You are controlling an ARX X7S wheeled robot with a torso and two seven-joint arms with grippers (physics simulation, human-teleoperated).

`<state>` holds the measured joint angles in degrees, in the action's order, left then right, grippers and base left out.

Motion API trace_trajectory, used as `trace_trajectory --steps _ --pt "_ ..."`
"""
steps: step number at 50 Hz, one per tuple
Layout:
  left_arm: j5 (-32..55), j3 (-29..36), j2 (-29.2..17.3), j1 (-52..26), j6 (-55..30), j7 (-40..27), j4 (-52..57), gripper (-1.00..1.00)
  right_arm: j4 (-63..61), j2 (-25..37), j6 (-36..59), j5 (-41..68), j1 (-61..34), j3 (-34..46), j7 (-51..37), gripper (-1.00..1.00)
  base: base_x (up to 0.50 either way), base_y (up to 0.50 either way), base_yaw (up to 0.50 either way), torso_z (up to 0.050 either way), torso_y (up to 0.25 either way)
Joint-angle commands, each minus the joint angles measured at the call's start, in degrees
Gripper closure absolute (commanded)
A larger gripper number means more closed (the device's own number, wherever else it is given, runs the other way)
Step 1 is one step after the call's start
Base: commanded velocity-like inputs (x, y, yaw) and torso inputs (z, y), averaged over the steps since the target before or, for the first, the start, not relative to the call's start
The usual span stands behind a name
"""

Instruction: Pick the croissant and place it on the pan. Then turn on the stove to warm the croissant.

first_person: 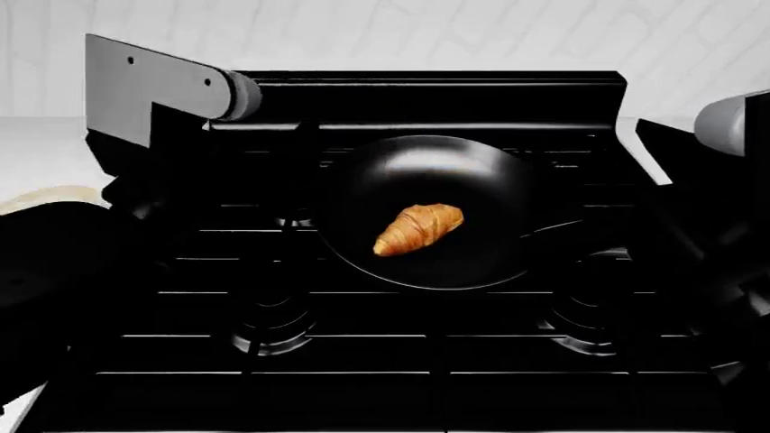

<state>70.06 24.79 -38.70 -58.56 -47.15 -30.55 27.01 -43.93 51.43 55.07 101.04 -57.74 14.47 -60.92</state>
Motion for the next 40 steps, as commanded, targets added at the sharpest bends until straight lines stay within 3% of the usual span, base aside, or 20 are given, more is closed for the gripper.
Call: trace_trajectory --steps 1,18,30,40 --pt "0.9 -4.6 -4.4 7.0 3.7 -5.4 6.9 -1.0 -2.0 0.3 -1.3 1.8 0.2 -0.6 -1.7 -1.0 0.0 0.0 0.0 0.0 0.0" --pt "2.5 -9.1 -10.4 15.1 7.7 -6.2 14.7 -1.0 -4.5 -1.0 -2.0 2.9 0.6 0.7 -3.4 -1.0 0.0 0.0 0.0 0.0 0.0" --pt "3.2 -10.7 -12.3 19.1 9.5 -6.0 16.5 -1.0 -3.2 -1.6 -3.1 0.2 2.8 -0.1 -2.3 -1.0 -0.01 0.0 0.0 0.0 0.0" --pt "2.9 -10.3 -11.8 19.7 9.9 -5.2 16.5 -1.0 -3.7 -1.1 -3.4 0.7 2.7 -0.4 -2.5 -1.0 -0.46 0.0 0.0 0.0 0.0"
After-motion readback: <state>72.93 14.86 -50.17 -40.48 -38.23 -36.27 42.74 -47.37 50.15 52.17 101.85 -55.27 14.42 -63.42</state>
